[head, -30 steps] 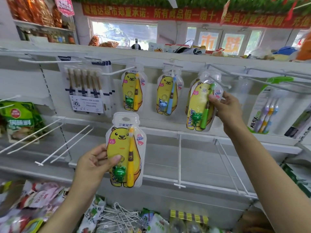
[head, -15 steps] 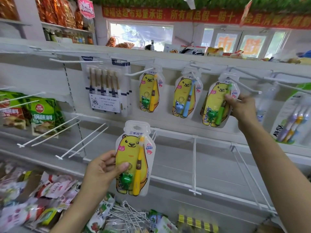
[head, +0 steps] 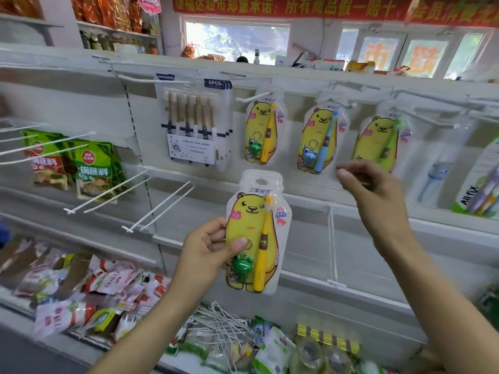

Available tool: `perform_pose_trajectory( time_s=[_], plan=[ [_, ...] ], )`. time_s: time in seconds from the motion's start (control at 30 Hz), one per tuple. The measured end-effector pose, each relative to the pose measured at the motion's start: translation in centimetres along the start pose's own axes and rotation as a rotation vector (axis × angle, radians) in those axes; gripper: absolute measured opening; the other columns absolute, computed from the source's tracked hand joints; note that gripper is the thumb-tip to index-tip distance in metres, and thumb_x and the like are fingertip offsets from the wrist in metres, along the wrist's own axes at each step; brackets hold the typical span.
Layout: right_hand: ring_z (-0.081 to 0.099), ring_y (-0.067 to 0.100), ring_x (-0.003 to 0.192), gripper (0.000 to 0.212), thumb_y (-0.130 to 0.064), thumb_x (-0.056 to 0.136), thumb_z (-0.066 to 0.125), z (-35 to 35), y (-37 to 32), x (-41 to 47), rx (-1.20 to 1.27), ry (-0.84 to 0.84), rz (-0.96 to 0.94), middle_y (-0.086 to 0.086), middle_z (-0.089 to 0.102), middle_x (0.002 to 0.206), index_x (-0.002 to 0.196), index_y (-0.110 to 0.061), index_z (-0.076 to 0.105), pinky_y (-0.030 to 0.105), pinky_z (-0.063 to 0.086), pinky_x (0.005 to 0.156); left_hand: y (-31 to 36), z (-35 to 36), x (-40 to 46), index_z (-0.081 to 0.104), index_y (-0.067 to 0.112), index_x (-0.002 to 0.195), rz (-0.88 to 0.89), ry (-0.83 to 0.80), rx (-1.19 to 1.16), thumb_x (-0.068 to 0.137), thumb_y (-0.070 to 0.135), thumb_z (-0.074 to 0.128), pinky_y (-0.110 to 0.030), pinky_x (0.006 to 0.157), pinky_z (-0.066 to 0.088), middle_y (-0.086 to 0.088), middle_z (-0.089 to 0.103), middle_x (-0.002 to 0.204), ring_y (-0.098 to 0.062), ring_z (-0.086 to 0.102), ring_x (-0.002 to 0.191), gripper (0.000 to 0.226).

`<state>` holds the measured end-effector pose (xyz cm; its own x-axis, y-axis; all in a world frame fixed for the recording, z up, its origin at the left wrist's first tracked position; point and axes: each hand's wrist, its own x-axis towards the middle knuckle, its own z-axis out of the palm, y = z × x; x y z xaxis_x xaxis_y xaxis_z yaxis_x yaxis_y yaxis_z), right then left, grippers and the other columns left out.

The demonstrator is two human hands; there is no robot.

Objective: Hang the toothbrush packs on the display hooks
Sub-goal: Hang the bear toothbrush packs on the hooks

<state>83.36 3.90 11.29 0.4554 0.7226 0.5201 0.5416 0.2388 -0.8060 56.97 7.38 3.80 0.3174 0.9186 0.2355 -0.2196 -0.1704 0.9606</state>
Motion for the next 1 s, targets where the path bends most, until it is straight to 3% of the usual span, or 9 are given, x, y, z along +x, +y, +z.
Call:
perform_pose_trajectory(
  time_s=[0.07, 0.13, 0.23, 0.37, 0.5, 0.57, 0.67, 0.77, 1.0],
  plan=[
    [0.070, 0.021, 0.096, 0.021, -0.036, 0.092, 0.068, 1.7, -2.0, -2.9, 0.117, -0.245, 0.018, 0.000, 0.074, 0.101, 0.104, -0.020, 0.071, 0.036, 0.058, 0.085, 0.3, 0.1, -0.1, 0.069, 0.010, 0.104, 0.009, -0.009, -0.001, 0.071, 0.015, 0.073, -0.022, 0.067, 0.057, -0.005, 0.078, 0.096, -0.019, 0.075, 0.084, 0.034],
    [0.072, 0.021, 0.094, 0.030, -0.040, 0.085, 0.074, 3.0, -3.5, -4.9, 0.174, -0.380, 0.025, 0.000, 0.076, 0.099, 0.105, -0.018, 0.073, 0.036, 0.059, 0.084, 0.7, 0.2, -0.2, 0.069, 0.012, 0.104, 0.020, -0.031, -0.006, 0.072, 0.016, 0.073, -0.024, 0.067, 0.058, -0.004, 0.078, 0.097, -0.020, 0.075, 0.085, 0.032],
    [0.074, 0.018, 0.092, 0.026, -0.024, 0.081, 0.077, 4.4, -4.1, -6.0, 0.199, -0.453, 0.037, 0.001, 0.077, 0.098, 0.104, -0.015, 0.072, 0.031, 0.060, 0.082, 0.8, 0.2, -0.3, 0.069, 0.013, 0.105, 0.034, -0.048, -0.026, 0.073, 0.015, 0.074, -0.027, 0.070, 0.059, -0.004, 0.078, 0.097, -0.020, 0.076, 0.086, 0.032],
    [0.074, 0.016, 0.087, 0.018, -0.003, 0.083, 0.076, 5.3, -4.6, -6.1, 0.230, -0.371, 0.036, 0.004, 0.078, 0.094, 0.101, -0.007, 0.071, 0.028, 0.059, 0.077, 0.8, -0.6, -0.4, 0.069, 0.015, 0.107, 0.028, -0.097, -0.036, 0.076, 0.019, 0.071, -0.024, 0.069, 0.058, -0.001, 0.078, 0.099, -0.017, 0.075, 0.088, 0.032],
    [0.074, 0.023, 0.091, 0.020, -0.003, 0.082, 0.076, 5.9, -5.6, -5.9, 0.269, -0.280, 0.029, 0.006, 0.078, 0.096, 0.100, -0.010, 0.072, 0.035, 0.061, 0.083, 0.4, -2.3, -0.4, 0.070, 0.012, 0.106, 0.013, -0.206, 0.041, 0.081, 0.008, 0.069, -0.017, 0.073, 0.055, 0.003, 0.078, 0.099, -0.011, 0.074, 0.088, 0.025],
    [0.074, 0.024, 0.093, 0.021, -0.004, 0.082, 0.076, 6.6, -6.1, -5.9, 0.285, -0.272, 0.020, 0.006, 0.078, 0.098, 0.101, -0.013, 0.072, 0.036, 0.061, 0.084, 0.4, -3.2, -0.1, 0.071, 0.015, 0.104, 0.019, -0.218, 0.058, 0.076, 0.011, 0.073, -0.018, 0.074, 0.055, 0.003, 0.078, 0.098, -0.012, 0.074, 0.088, 0.027],
    [0.075, 0.018, 0.091, 0.022, -0.004, 0.083, 0.075, 7.9, -7.1, -5.5, 0.335, -0.230, -0.001, 0.002, 0.078, 0.097, 0.100, -0.017, 0.072, 0.031, 0.061, 0.081, 0.8, -4.5, 0.8, 0.072, 0.015, 0.104, 0.056, -0.228, 0.105, 0.071, 0.010, 0.079, -0.019, 0.079, 0.055, 0.001, 0.078, 0.098, -0.015, 0.074, 0.091, 0.035],
    [0.075, 0.015, 0.089, 0.019, -0.006, 0.084, 0.075, 9.0, -8.2, -4.6, 0.351, -0.172, -0.042, 0.001, 0.079, 0.094, 0.101, -0.014, 0.072, 0.029, 0.061, 0.078, 1.6, -5.5, 2.2, 0.073, 0.013, 0.101, 0.095, -0.219, 0.114, 0.075, -0.004, 0.077, -0.025, 0.073, 0.059, -0.003, 0.079, 0.093, -0.018, 0.074, 0.084, 0.031],
    [0.075, 0.015, 0.089, 0.018, -0.006, 0.086, 0.075, 11.3, -10.2, -2.2, 0.332, -0.089, -0.118, 0.000, 0.079, 0.094, 0.104, -0.011, 0.072, 0.030, 0.061, 0.078, 3.3, -6.4, 5.4, 0.072, 0.017, 0.099, 0.189, -0.191, 0.109, 0.078, -0.007, 0.074, -0.028, 0.067, 0.061, -0.001, 0.078, 0.087, -0.017, 0.073, 0.073, 0.031]
  ],
)
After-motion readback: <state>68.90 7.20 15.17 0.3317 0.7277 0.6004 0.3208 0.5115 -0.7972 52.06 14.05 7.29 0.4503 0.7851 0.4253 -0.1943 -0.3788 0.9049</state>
